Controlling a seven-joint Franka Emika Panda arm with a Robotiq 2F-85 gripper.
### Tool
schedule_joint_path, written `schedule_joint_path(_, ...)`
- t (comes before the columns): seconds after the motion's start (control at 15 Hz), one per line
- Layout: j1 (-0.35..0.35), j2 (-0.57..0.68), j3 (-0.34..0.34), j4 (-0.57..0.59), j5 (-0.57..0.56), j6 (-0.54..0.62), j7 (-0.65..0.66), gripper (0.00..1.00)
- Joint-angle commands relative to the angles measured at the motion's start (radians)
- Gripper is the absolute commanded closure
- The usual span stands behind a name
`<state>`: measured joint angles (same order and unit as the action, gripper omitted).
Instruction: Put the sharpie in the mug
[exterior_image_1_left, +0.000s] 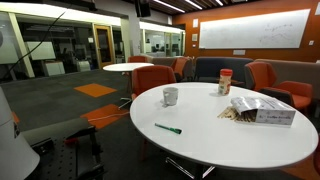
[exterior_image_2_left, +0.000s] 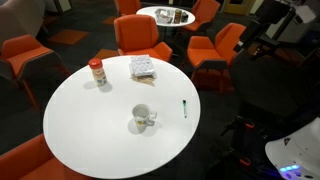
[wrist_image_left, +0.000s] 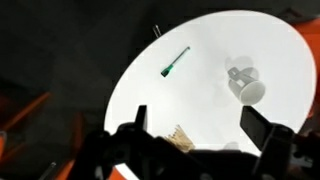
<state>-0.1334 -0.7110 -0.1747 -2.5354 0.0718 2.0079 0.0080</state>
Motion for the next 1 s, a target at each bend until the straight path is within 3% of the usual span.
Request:
schedule_joint_path(0.0, -0.003, 0.103, 0.036, -0.036, 0.04, 0.123, 0.067, 0.0)
schedule_joint_path(0.53, 0.037, 0.411, 0.049, -0.039, 0.195, 0.308, 0.086, 0.0)
schedule_joint_path(0.8, 0.039, 0.563, 0.083, -0.031, 0.204, 0.481, 0.191, 0.0)
schedule_joint_path(0.93, 0.045, 0.642, 0.1, -0.009, 0.196, 0.512, 0.25, 0.0)
